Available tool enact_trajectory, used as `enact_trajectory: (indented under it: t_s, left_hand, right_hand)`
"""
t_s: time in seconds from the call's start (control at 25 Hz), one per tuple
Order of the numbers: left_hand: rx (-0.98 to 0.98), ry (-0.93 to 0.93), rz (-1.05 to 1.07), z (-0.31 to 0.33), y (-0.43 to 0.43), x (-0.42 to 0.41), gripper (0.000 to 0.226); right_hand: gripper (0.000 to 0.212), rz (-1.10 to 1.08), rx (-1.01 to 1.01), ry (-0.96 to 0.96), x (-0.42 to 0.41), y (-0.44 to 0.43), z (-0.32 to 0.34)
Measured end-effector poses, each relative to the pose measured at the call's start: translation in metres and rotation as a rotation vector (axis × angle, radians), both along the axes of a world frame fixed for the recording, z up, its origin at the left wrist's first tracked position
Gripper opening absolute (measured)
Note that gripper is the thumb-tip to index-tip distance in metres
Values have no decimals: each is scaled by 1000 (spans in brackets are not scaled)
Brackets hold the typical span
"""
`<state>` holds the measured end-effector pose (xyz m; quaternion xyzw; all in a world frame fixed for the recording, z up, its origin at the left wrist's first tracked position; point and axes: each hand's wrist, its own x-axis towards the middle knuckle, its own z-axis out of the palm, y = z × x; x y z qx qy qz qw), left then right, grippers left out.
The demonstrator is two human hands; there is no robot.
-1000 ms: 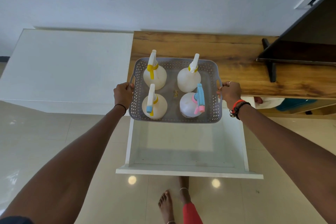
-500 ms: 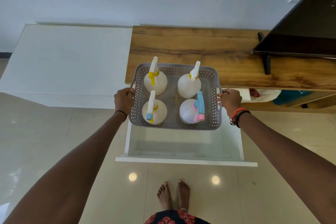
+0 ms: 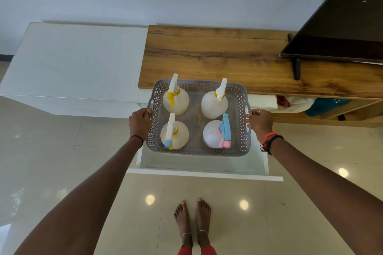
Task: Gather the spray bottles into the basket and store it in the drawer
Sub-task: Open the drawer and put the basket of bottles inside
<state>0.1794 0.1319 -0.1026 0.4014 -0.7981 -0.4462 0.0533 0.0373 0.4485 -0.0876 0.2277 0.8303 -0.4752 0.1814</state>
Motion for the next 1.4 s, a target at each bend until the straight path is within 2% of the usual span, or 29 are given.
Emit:
enact_trajectory:
  t_s: [0.56, 1.4]
  left_hand:
    - [23, -21, 21, -31, 36, 55, 33]
    - [45, -32, 12, -88, 44, 45, 33]
  right_hand:
    - [25, -13, 27, -21, 48, 32, -31]
    - [26, -14, 42, -31, 40, 40, -86]
